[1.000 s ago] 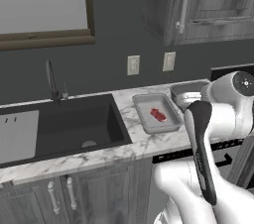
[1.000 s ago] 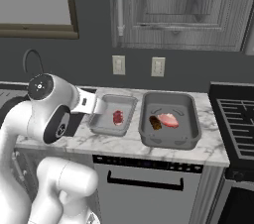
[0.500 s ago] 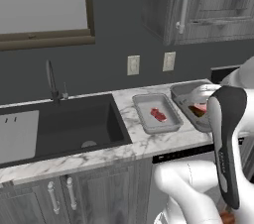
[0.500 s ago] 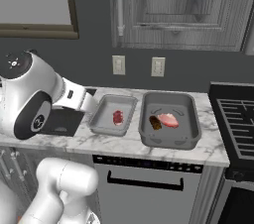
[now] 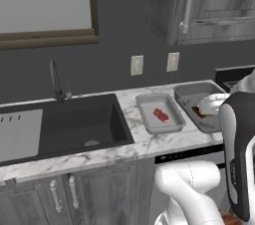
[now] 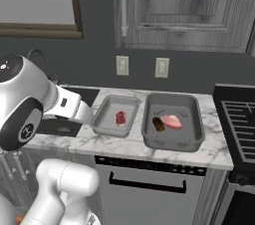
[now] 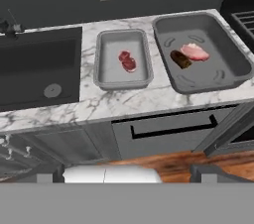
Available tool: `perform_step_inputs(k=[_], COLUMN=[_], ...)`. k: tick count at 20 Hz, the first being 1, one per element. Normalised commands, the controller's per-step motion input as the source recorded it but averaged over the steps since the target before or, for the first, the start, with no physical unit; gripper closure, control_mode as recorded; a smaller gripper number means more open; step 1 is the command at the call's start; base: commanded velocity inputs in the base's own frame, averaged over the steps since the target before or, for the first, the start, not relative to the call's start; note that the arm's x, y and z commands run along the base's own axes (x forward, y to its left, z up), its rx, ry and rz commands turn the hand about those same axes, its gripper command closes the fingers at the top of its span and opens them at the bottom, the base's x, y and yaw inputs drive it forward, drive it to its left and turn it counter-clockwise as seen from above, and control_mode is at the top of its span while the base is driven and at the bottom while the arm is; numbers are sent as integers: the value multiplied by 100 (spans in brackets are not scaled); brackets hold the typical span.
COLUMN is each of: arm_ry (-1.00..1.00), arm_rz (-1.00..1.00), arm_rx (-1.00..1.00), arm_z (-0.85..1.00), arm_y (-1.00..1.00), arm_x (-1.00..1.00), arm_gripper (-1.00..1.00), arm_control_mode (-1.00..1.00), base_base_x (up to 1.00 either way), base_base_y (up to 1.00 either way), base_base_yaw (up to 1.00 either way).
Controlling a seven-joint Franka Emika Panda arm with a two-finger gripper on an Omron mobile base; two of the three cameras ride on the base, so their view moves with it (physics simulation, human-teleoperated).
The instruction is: Place one sweet potato and one steak in each tupperware on the nearby counter, to pack two identical lunches.
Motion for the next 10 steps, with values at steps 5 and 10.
perform_step_inputs(k=[5,10], arm_ry=[0,0], arm_rz=[0,0], arm_rx=[0,0], arm_z=[0,0], arm_y=[0,0], arm_x=[0,0], arm_gripper=[-100,-100], arm_control_mode=[100,100], base_base_x=[-40,-43], base_base_y=[-22,-72], base_base_yaw=[25,16])
